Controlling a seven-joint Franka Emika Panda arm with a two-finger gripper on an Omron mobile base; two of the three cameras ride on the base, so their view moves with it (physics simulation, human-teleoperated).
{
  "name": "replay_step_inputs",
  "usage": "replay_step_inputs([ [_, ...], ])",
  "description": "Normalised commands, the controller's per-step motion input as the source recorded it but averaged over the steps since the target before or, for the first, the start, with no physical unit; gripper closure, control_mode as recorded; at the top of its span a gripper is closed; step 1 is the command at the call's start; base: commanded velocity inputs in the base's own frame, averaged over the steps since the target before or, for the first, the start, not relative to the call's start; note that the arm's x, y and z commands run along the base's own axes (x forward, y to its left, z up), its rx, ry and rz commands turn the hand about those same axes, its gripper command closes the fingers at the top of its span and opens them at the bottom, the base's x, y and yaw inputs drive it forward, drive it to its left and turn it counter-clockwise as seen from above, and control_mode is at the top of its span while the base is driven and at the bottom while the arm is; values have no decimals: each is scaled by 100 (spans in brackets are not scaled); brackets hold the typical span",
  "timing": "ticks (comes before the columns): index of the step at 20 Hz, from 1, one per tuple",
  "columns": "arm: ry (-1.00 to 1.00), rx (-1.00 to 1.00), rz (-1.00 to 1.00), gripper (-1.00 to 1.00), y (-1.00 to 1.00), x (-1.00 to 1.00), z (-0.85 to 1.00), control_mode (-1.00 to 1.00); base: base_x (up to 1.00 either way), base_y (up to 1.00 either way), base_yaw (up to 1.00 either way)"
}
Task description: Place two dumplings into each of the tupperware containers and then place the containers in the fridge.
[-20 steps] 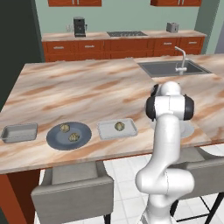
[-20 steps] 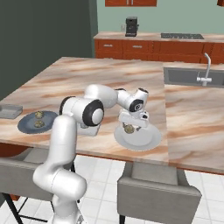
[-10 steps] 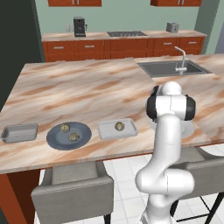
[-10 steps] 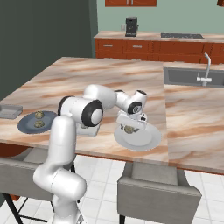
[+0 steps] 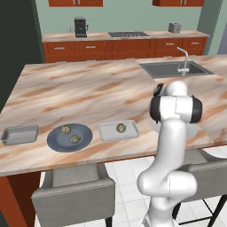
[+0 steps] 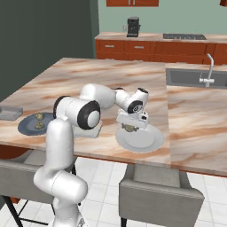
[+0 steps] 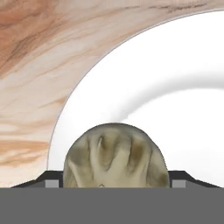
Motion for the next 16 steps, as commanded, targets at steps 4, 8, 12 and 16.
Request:
replay_step_inputs([
  [4, -7, -6, 0, 100, 90, -39, 52, -100, 0, 0, 0],
  [8, -1, -10, 0, 100, 100, -7, 9, -100, 0, 0, 0],
  [12, 0, -12, 0, 100, 100, 0, 2, -100, 0, 0, 0],
  [16, 6, -14, 0, 100, 100, 3, 13, -100, 0, 0, 0],
])
